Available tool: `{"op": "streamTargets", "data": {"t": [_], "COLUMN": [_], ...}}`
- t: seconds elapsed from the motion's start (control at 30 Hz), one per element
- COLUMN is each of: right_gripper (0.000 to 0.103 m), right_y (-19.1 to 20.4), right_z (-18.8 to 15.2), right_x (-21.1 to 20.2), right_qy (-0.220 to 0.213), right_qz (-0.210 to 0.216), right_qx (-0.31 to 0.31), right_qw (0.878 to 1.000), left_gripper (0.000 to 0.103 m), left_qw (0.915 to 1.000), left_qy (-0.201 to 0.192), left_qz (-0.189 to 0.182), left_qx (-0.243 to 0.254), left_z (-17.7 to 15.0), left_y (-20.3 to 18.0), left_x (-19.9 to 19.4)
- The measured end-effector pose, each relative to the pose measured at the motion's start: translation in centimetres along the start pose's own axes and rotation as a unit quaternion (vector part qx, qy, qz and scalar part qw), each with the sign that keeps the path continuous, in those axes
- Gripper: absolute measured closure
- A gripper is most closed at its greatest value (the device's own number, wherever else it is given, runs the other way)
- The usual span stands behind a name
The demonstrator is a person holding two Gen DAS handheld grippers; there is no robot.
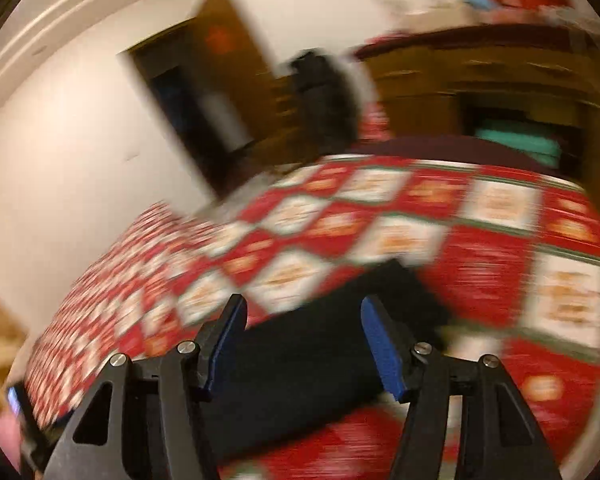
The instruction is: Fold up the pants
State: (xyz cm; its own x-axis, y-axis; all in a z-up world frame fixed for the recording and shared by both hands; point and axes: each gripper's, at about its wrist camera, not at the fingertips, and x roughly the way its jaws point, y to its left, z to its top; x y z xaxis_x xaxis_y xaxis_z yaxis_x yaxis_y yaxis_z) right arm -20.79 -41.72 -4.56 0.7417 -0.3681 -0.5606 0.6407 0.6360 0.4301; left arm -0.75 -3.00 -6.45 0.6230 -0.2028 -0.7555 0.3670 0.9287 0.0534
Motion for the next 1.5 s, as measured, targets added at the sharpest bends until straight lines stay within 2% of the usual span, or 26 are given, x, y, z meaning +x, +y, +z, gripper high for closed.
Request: {"op": "streamTargets", "data": {"t": [0.03, 0.07, 0.13, 0.2, 0.33, 0.43, 0.5, 0.57, 0.63, 0.67, 0.7, 0.77, 0.8, 0.83, 0.9, 1.0, 1.07, 1.13, 1.23, 1.3, 1.33, 1.37, 1.43, 1.5], "right_gripper": [0.042, 0.047, 0.054, 0.054, 0.054, 0.054, 0.054, 0.054, 0.054, 0.054, 0.057, 0.088, 0.089, 0.089, 0.089, 0.089, 0.089, 0.089, 0.087, 0.073, 0.059, 0.051, 0.051, 0.051], "right_y": [-2.2, -3.6, -5.7, -6.5, -6.6, -6.0, -6.1, -5.8, -5.3, -5.0, -4.5, -3.5, -3.2, -2.9, -2.8, -3.8, -5.3, -6.8, -8.5, -9.2, -9.5, -9.6, -9.6, -8.6], "right_z": [0.5, 0.8, 1.5, 2.1, 4.0, 4.8, 5.0, 5.0, 4.8, 4.6, 4.6, 4.9, 5.1, 5.4, 5.8, 5.5, 5.0, 5.2, 5.4, 5.1, 4.7, 4.2, 3.0, 1.9], "right_x": [-0.2, -0.3, -0.1, 0.6, 3.2, 5.9, 7.5, 8.9, 9.9, 9.9, 9.6, 8.6, 7.9, 7.1, 6.5, 7.6, 8.6, 8.4, 6.7, 5.6, 5.1, 4.4, 3.4, 2.3], "right_qy": [0.002, 0.003, 0.008, 0.022, 0.056, 0.114, 0.149, 0.175, 0.200, 0.199, 0.188, 0.160, 0.149, 0.130, 0.113, 0.129, 0.146, 0.140, 0.121, 0.123, 0.125, 0.126, 0.127, 0.117], "right_qz": [-0.021, -0.030, -0.034, -0.029, 0.006, 0.051, 0.055, 0.039, 0.054, 0.059, 0.066, 0.096, 0.111, 0.134, 0.144, 0.107, 0.067, 0.035, 0.041, 0.044, 0.043, 0.045, 0.057, 0.062], "right_qx": [0.028, 0.045, 0.064, 0.062, 0.041, 0.031, 0.033, 0.023, 0.009, -0.001, -0.013, -0.043, -0.049, -0.051, -0.055, -0.046, -0.036, -0.022, 0.011, 0.029, 0.038, 0.051, 0.071, 0.060], "right_qw": [0.999, 0.999, 0.997, 0.997, 0.998, 0.992, 0.987, 0.983, 0.978, 0.978, 0.980, 0.981, 0.981, 0.981, 0.982, 0.985, 0.986, 0.989, 0.992, 0.991, 0.990, 0.990, 0.988, 0.989], "left_gripper": [0.016, 0.016, 0.016, 0.016, 0.016, 0.015, 0.016, 0.016, 0.016, 0.016, 0.016, 0.016, 0.016, 0.016, 0.016, 0.016, 0.016, 0.016, 0.016, 0.016, 0.016, 0.016, 0.016, 0.016], "left_qw": [1.0000, 0.9999, 0.9997, 0.9994, 0.9993, 0.9995, 0.9996, 0.9996, 0.9994, 0.9994, 0.9993, 0.9993, 0.9993, 0.9993, 0.9994, 0.9993, 0.9993, 0.9993, 0.9994, 0.9994, 0.9994, 0.9994, 0.9994, 0.9993], "left_qy": [0.003, 0.009, 0.020, 0.029, 0.034, 0.030, 0.028, 0.029, 0.033, 0.035, 0.036, 0.037, 0.036, 0.035, 0.034, 0.034, 0.036, 0.036, 0.033, 0.033, 0.033, 0.033, 0.033, 0.034], "left_qz": [-0.004, -0.009, -0.017, -0.021, -0.010, -0.005, 0.000, 0.001, 0.001, 0.001, 0.003, 0.004, 0.004, 0.005, 0.005, 0.004, 0.004, 0.005, 0.006, 0.004, 0.003, 0.002, -0.002, -0.007], "left_qx": [0.001, 0.002, 0.000, 0.004, 0.012, 0.005, -0.002, -0.006, -0.005, -0.003, 0.001, 0.007, 0.009, 0.011, 0.011, 0.010, 0.010, 0.012, 0.011, 0.010, 0.010, 0.009, 0.010, 0.012], "left_z": [-0.2, -0.4, -0.8, -1.1, -1.5, -1.4, -1.3, -1.3, -1.4, -1.4, -1.5, -1.6, -1.6, -1.6, -1.6, -1.6, -1.6, -1.6, -1.6, -1.4, -1.4, -1.4, -1.4, -1.5], "left_y": [-0.3, -0.6, -1.1, -1.5, -1.9, -1.4, -1.1, -0.9, -1.0, -1.0, -1.2, -1.4, -1.5, -1.6, -1.7, -1.6, -1.7, -1.8, -1.8, -1.9, -2.0, -2.0, -2.3, -2.5], "left_x": [0.1, 0.4, 0.8, 1.2, 1.3, 1.1, 1.0, 1.1, 1.3, 1.3, 1.4, 1.4, 1.4, 1.4, 1.4, 1.4, 1.4, 1.3, 1.3, 1.4, 1.4, 1.4, 1.4, 1.4]}}
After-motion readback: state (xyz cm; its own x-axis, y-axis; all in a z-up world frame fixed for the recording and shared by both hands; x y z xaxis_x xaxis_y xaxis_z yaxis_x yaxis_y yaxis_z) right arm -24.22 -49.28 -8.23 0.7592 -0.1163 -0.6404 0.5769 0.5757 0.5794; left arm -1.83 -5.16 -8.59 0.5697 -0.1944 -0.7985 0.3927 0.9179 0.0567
